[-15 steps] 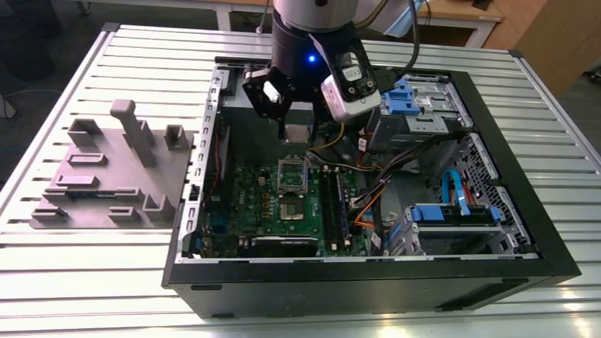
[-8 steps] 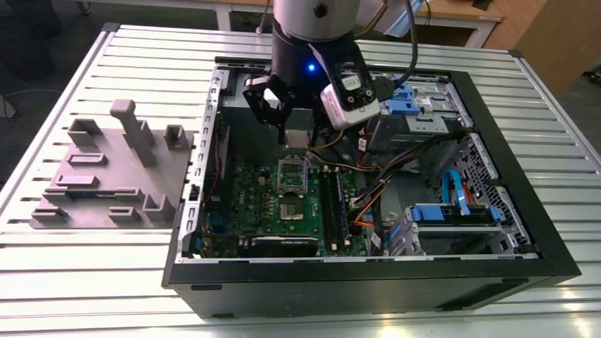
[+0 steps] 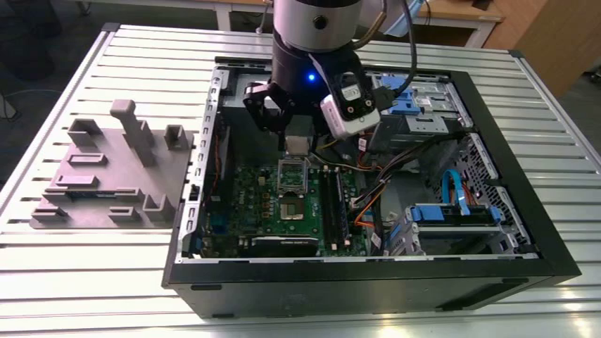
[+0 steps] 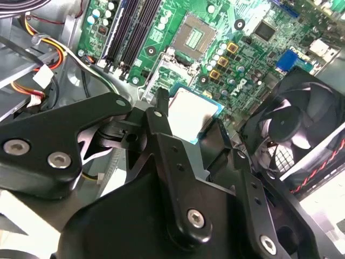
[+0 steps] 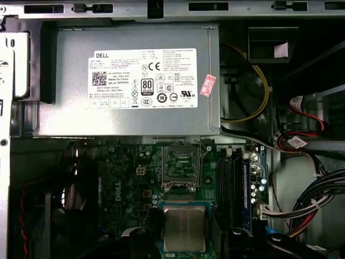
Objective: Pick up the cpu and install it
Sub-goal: 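Place the cpu into insertion slot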
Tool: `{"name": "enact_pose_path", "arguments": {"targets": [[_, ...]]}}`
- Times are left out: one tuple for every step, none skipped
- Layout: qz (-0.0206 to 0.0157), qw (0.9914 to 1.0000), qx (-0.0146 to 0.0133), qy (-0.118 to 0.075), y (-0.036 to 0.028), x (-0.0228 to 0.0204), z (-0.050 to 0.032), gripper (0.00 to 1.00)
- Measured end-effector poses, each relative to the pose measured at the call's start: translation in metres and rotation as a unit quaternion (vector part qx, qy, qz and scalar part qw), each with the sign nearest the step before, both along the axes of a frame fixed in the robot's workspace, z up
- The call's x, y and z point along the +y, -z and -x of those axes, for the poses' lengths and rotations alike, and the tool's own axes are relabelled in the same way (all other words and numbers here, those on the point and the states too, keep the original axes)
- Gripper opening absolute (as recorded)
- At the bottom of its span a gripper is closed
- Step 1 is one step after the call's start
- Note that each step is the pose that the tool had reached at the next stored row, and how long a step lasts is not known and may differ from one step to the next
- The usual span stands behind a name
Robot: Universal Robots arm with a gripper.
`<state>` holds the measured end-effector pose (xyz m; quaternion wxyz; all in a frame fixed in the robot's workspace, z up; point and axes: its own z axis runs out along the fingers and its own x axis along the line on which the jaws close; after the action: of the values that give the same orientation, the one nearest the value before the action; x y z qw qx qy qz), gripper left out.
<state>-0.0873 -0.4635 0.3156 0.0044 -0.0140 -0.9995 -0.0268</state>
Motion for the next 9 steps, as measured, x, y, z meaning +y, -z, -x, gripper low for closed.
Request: {"name": "enact_pose_path", "arguments": {"targets": [[-0.0001,1.00000,0.0000,0.000,0.0018,-0.0002,0.0000,0.47],[0.0000,1.00000,0.0000,0.000,0.0035,-0.0005,0.0000,0.47],[0.0000,1.00000,0.0000,0.000,0.0052,-0.0007,0.0000,0.47],[0.0000,1.00000,0.0000,0.000,0.0071,-0.0008,-0.0001,0.47],[0.0001,1.00000,0.0001,0.000,0.0090,-0.0009,-0.0001,0.47],[0.0001,1.00000,0.0000,0.000,0.0107,-0.0011,-0.0002,0.47],[0.0001,1.00000,0.0001,0.000,0.0128,-0.0019,-0.0002,0.47],[0.0002,1.00000,0.0001,0.000,0.0137,-0.0031,-0.0002,0.47],[0.0001,1.00000,0.0000,0.000,0.0148,-0.0042,-0.0002,0.47]]}}
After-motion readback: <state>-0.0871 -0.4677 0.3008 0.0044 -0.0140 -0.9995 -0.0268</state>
